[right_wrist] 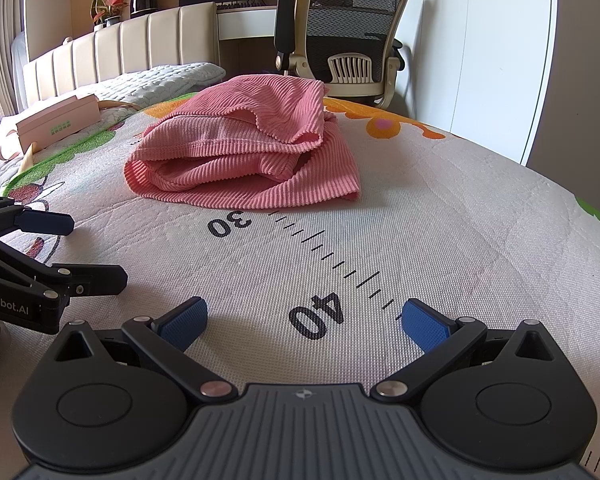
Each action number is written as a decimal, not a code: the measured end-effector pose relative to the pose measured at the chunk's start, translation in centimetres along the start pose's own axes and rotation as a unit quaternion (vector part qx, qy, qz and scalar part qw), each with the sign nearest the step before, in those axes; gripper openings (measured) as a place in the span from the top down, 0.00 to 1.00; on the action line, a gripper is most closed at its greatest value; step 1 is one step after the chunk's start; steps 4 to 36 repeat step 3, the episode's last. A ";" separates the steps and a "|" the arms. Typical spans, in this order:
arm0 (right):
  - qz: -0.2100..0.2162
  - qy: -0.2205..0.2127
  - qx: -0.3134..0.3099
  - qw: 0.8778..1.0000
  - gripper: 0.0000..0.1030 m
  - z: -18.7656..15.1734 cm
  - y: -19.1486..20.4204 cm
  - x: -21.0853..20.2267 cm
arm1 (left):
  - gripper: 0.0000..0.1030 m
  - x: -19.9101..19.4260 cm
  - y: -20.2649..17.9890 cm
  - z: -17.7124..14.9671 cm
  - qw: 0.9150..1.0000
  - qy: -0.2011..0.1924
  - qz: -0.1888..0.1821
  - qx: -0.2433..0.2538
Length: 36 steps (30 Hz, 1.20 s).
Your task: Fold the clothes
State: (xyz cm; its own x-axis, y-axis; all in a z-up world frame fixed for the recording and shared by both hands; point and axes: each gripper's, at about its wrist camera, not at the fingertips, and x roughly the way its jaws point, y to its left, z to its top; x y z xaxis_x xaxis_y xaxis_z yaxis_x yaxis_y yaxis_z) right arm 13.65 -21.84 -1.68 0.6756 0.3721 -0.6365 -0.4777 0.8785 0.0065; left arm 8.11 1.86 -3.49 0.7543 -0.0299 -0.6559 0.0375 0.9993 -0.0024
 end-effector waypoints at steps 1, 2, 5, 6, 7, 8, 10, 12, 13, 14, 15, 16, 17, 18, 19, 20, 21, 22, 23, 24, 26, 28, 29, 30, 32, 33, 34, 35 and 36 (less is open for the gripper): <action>0.000 0.000 0.000 1.000 0.00 0.0 0.0 0.0 | 0.00 0.0 0.0 0.0 1.000 0.000 0.000 0.000; 0.000 0.000 0.000 1.000 0.00 0.0 0.0 0.0 | 0.00 0.0 0.0 0.0 1.000 -0.001 -0.001 0.000; 0.000 0.000 0.000 1.000 0.00 0.0 0.0 0.0 | 0.00 0.0 0.1 0.0 1.000 -0.001 -0.002 -0.001; 0.000 0.000 0.000 1.000 0.00 0.0 0.0 0.0 | 0.00 0.0 0.1 0.0 1.000 -0.001 -0.002 -0.001; 0.000 0.000 0.000 1.000 0.00 0.0 0.0 0.0 | 0.00 0.0 0.1 0.0 1.000 -0.001 -0.002 -0.001; 0.000 0.000 0.000 1.000 0.00 0.0 0.0 0.0 | 0.00 0.0 0.1 0.0 1.000 -0.001 -0.002 -0.001; 0.000 0.000 0.000 1.000 0.00 0.0 0.0 0.0 | 0.00 0.0 0.1 0.0 1.000 -0.001 -0.002 -0.001; 0.000 0.000 0.000 1.000 0.00 0.0 0.0 0.0 | 0.00 0.0 0.1 0.0 1.000 -0.001 -0.002 -0.001; 0.000 0.000 0.000 1.000 0.00 0.0 0.0 0.0 | 0.00 0.0 0.1 0.0 1.000 -0.001 -0.002 -0.001; 0.000 0.000 0.000 1.000 0.00 0.0 0.0 0.0 | 0.00 0.0 0.1 0.0 1.000 -0.001 -0.002 -0.001; 0.000 0.000 0.000 1.000 0.00 0.0 0.0 0.0 | 0.00 0.0 0.1 0.0 1.000 -0.001 -0.002 -0.001; 0.000 0.000 0.000 1.000 0.00 0.0 0.0 0.0 | 0.00 0.0 0.1 0.0 1.000 -0.001 -0.002 -0.001; 0.000 0.000 0.000 1.000 0.00 0.0 0.0 0.0 | 0.00 0.0 0.1 0.0 1.000 -0.001 -0.002 -0.001; 0.000 0.000 0.000 1.000 0.00 0.0 0.0 0.0 | 0.00 0.0 0.1 0.0 1.000 -0.001 -0.002 -0.001; 0.000 0.000 0.000 1.000 0.00 0.0 0.0 0.0 | 0.00 0.0 0.1 0.0 1.000 -0.001 -0.002 -0.001; 0.000 0.000 0.000 1.000 0.00 0.0 0.0 0.0 | 0.00 0.0 0.1 0.0 1.000 -0.001 -0.002 -0.001; 0.000 0.000 0.000 1.000 0.00 0.0 0.0 0.0 | 0.00 0.0 0.1 0.0 1.000 -0.001 -0.002 -0.001; 0.000 0.000 0.000 1.000 0.00 0.0 0.0 0.0 | 0.00 0.0 0.1 0.0 1.000 -0.001 -0.002 -0.001; 0.000 0.000 0.000 1.000 0.00 0.0 0.0 0.0 | 0.00 0.0 0.1 0.0 1.000 -0.001 -0.002 -0.001; 0.000 0.000 0.000 1.000 0.00 0.0 0.0 0.0 | 0.00 0.0 0.1 0.0 1.000 -0.001 -0.002 -0.001; 0.000 0.000 0.000 1.000 0.00 0.0 0.0 0.0 | 0.00 0.0 0.1 0.0 1.000 -0.001 -0.002 -0.001; 0.000 0.000 0.000 1.000 0.00 0.0 0.0 0.0 | 0.00 0.0 0.1 0.0 1.000 -0.001 -0.002 -0.001; 0.000 0.000 0.000 1.000 0.00 0.0 0.0 0.0 | 0.00 0.0 0.1 0.0 1.000 -0.001 -0.002 -0.001; 0.000 0.000 0.000 1.000 0.00 0.0 0.0 0.0 | 0.00 0.0 0.1 0.0 1.000 -0.001 -0.002 -0.001; 0.000 0.000 0.000 1.000 0.00 0.0 0.0 0.0 | 0.00 0.0 0.1 0.0 1.000 -0.001 -0.002 -0.001; 0.000 0.000 0.000 1.000 0.00 0.0 0.0 0.0 | 0.00 0.0 0.1 0.0 1.000 -0.001 -0.002 -0.001; 0.000 0.000 0.000 1.000 0.00 0.0 0.0 0.0 | 0.00 0.0 0.1 0.0 1.000 -0.001 -0.002 -0.001; 0.000 0.000 0.000 1.000 0.00 0.0 0.0 0.0 | 0.00 0.0 0.1 0.0 1.000 -0.001 -0.002 -0.001; 0.000 0.000 0.000 1.000 0.00 0.0 0.0 0.0 | 0.00 0.0 0.1 0.0 1.000 -0.001 -0.002 -0.001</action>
